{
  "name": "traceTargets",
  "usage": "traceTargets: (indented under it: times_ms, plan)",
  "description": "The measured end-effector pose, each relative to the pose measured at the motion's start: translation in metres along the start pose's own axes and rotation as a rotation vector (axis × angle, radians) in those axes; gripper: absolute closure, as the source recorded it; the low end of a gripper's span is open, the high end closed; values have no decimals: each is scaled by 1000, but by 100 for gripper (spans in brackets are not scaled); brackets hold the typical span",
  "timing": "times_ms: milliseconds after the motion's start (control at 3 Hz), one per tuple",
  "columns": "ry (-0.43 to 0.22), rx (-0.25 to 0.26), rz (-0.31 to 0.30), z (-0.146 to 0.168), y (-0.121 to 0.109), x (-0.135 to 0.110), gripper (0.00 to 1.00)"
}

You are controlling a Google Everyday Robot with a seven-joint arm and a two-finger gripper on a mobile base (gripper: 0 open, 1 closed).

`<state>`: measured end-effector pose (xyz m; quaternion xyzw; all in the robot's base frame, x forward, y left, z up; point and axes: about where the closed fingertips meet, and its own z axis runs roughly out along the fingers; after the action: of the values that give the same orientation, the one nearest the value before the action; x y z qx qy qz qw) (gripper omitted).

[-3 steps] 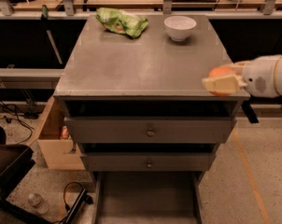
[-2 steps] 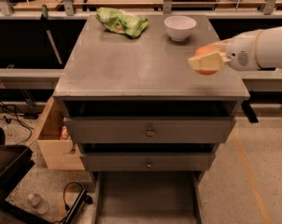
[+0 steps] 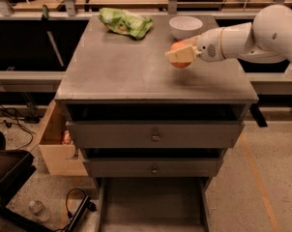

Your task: Pick orange from bottom drawer and place on counter

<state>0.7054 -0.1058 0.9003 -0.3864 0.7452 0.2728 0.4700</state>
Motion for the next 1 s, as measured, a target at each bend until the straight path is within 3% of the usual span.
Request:
traceTargets:
  times_ms: [333,1000]
  plan:
    - [-36,-65,8,51,-2,18,100]
    - [-49,-83,6,62,1,15,100]
